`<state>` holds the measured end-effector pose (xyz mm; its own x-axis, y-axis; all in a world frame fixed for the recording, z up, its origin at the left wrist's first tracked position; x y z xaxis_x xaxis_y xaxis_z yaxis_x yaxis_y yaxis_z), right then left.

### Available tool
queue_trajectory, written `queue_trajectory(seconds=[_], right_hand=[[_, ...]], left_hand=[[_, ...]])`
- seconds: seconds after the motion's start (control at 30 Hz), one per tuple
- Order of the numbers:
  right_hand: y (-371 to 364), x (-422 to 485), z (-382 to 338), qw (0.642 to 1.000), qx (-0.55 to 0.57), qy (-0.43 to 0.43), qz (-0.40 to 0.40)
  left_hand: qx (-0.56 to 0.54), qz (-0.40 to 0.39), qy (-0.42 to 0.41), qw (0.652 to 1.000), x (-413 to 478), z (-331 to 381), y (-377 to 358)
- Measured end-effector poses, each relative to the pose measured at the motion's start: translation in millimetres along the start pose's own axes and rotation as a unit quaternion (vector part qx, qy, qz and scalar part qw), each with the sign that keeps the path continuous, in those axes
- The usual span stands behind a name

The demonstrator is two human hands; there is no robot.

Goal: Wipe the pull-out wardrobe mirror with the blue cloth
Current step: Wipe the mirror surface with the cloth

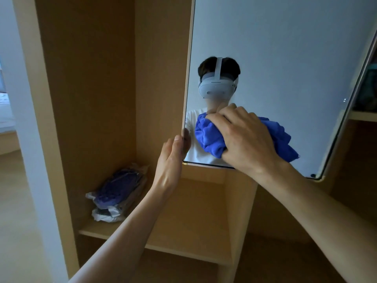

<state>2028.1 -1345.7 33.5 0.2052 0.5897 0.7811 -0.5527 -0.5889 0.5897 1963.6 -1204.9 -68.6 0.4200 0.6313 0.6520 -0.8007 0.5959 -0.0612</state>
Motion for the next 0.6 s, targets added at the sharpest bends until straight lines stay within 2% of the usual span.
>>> queue_trajectory(seconds=[0.23,0.4,0.6], right_hand=[[-29,-41,-2,0.999,0.022,0.019,-0.045],[-48,-68,3,0.995,0.055,0.010,-0.081],[-38,-65,20,0.995,0.062,0.008,-0.082]], left_hand=[[0.037,0.041,-0.044,0.998,-2,10,-2],[0.108,0.014,-0.043,0.993,-6,2,-5],[0.154,0.003,-0.042,0.987,-10,6,-5]])
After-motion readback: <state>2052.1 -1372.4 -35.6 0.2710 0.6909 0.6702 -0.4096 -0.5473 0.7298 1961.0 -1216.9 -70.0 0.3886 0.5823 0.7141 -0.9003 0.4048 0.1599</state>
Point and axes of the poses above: each hand's wrist, its own x-axis towards the middle knuckle, its own y-axis out of the back of the hand, z = x × y, the point moved 8 cm from there along x, towards the middle knuckle, and after that the axes turned 13 degrees about -y, right-handed, at the moved point
